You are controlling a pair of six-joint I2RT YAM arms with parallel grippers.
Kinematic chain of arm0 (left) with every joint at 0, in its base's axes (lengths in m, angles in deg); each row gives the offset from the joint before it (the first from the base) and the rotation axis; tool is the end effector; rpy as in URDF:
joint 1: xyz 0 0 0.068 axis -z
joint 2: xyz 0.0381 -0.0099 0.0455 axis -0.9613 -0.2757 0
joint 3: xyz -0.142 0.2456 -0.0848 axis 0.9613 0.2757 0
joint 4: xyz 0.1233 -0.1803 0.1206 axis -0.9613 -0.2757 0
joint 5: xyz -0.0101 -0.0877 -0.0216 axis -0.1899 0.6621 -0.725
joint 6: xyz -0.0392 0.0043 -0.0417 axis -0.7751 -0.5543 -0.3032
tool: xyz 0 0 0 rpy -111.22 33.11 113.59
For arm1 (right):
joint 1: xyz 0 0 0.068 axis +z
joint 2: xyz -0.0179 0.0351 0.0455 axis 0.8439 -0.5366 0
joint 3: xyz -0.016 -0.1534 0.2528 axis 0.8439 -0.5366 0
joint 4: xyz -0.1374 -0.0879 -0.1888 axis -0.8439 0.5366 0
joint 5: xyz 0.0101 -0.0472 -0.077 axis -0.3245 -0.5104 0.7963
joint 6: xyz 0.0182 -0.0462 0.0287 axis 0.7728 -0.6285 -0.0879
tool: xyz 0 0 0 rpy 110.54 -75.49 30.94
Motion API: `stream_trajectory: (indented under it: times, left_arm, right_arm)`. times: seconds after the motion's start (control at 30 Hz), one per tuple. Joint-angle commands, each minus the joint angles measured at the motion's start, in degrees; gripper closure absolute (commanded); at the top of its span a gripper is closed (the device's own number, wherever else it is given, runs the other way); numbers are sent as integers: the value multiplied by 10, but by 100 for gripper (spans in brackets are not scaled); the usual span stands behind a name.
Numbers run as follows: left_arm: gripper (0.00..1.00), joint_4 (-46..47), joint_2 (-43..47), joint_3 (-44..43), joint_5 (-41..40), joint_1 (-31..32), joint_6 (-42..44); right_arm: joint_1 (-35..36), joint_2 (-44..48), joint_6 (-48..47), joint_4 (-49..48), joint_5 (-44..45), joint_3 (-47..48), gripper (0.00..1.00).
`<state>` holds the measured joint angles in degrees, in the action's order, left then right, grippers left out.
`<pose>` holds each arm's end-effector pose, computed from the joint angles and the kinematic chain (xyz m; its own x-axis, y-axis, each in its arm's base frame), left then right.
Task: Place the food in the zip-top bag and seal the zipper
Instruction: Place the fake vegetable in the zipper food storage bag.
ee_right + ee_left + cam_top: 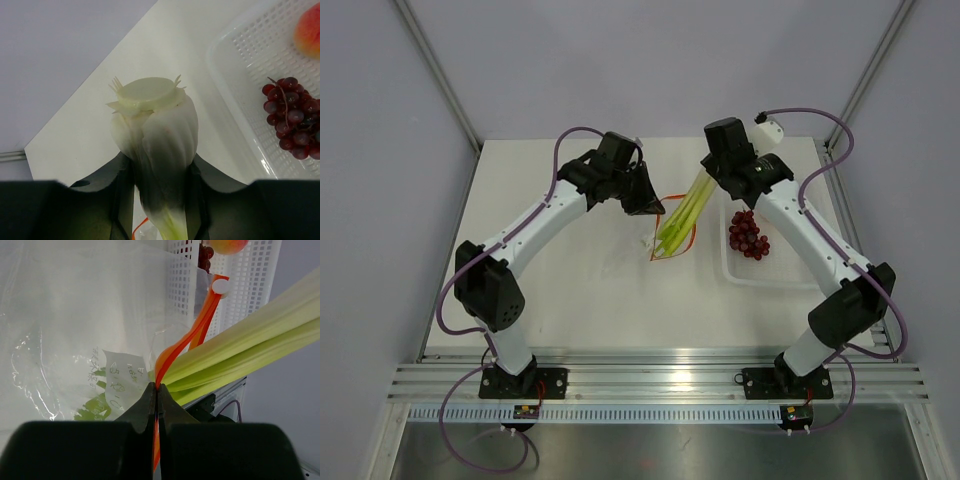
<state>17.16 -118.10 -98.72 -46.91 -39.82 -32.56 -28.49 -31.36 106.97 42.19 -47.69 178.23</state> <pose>0.3153 -0.2284 0.3603 -0.9205 -0.2221 -0.3216 0.0461 0.7554 -0.6536 0.3129 0.1480 0.4120 -0.3139 0.6162 -0.7224 0.4390 0.7688 0.4650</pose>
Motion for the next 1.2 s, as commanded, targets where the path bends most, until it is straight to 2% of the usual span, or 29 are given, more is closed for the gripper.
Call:
stream_trajectory:
  times: [0.0,0.27,0.47,0.63,0.87,1.03,1.17]
  left_arm:
    - [100,42,10,7,17,2,-13]
    - [100,58,-1,4,25,9,-25]
    - [100,66,26,20,24,9,-32]
    - [100,91,55,41,18,9,-44]
    - [100,165,95,130,-2,9,-70]
    - [100,243,133,218,-44,19,-123]
    - [100,265,152,233,-93,27,-139]
  right_arm:
    - [19,8,35,-1,8,25,100]
    - [64,-7,60,44,40,35,100]
    - [59,0,82,81,91,18,100]
    - [46,14,135,87,68,10,100]
    - [39,39,215,84,52,-14,100]
    - [39,36,226,99,54,0,100]
    - [39,33,217,108,53,3,100]
